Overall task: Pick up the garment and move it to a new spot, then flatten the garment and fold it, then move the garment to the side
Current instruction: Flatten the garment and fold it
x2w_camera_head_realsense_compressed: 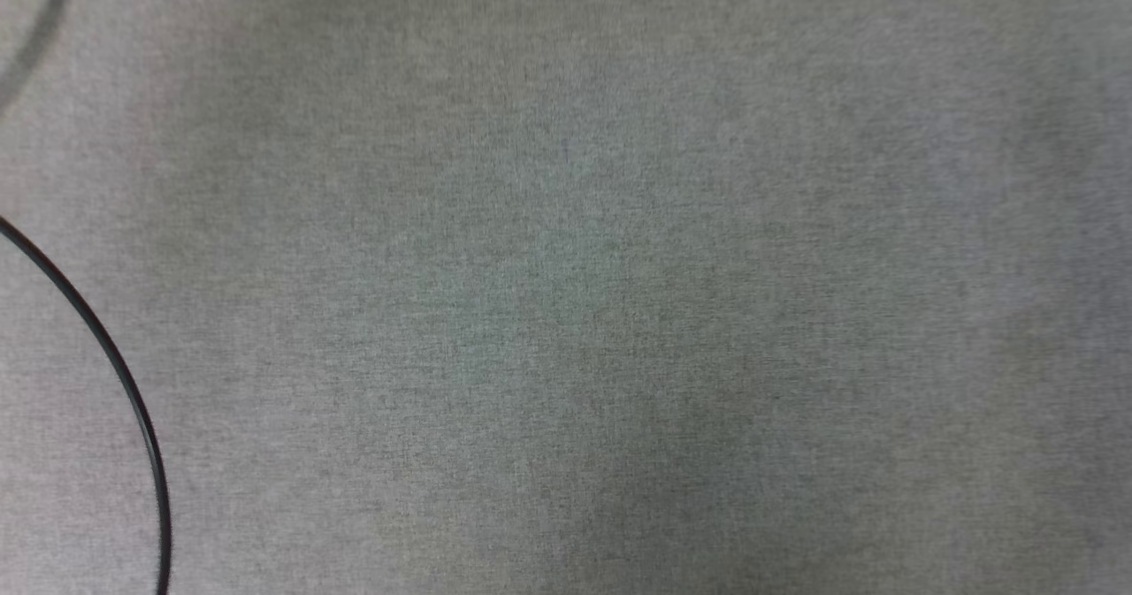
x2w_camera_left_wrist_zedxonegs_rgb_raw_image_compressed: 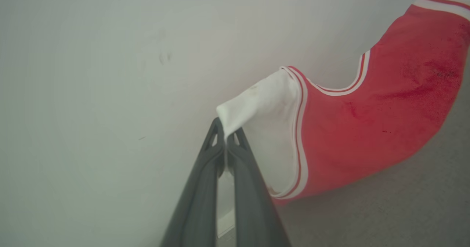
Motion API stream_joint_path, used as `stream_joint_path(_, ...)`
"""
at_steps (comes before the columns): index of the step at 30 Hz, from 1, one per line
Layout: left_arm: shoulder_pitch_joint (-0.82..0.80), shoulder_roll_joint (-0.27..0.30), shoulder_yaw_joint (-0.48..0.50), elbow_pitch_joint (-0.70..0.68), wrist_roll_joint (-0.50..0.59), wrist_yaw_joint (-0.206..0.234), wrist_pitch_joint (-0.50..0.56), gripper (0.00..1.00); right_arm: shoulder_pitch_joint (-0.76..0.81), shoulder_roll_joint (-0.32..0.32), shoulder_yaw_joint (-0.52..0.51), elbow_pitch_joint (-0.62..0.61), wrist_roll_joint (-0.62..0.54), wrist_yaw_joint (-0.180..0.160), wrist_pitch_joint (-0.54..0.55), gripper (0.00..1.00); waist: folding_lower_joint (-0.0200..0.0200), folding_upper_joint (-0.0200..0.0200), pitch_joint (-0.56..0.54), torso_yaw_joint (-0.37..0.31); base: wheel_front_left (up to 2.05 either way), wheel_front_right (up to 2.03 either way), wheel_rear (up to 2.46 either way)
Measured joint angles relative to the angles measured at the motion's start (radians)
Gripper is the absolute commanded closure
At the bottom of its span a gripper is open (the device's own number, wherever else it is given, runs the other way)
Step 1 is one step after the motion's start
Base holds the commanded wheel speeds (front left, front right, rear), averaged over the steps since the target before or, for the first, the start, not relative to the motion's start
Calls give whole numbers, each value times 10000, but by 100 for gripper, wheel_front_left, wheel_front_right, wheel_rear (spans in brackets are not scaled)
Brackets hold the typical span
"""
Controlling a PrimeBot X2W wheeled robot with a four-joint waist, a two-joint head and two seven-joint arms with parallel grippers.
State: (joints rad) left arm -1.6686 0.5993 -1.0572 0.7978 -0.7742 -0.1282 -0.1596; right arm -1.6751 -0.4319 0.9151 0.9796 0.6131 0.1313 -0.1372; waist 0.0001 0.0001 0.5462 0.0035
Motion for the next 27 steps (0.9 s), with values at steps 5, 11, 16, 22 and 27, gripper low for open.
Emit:
stream_joint_path(5, 2070, 33, -198, -226, -426, 259, -380, 100, 1712, 439, 370, 159, 405, 0, -497, 100, 0, -1, -568, -94, 0, 0, 0)
stream_joint_path(11, 4461, 267, -410, -995, -874, 744, -652, 100, 3572, 293, 941, -142, 951, 0, -928, 100, -1, 0, -1343, -151, 0, 0, 0)
stream_joint_path(16, 6471, 742, -420, -1833, -1396, 1239, -836, 100, 5097, -284, 1469, -853, 1298, 0, -1104, 100, -1, 0, -2021, -170, 0, 0, 0)
stream_joint_path(22, 8635, 1517, -295, -3066, -1941, 2025, -965, 100, 6768, -1137, 1697, -1603, 1605, 0, -1206, 100, -2, 0, -2832, -231, 0, 0, 0)
stream_joint_path(27, 10190, 2027, -19, -4222, -2357, 2650, -1003, 100, 8212, -1824, 1626, -2243, 1822, 0, -1237, 100, -3, 0, -3469, -269, 0, 0, 0)
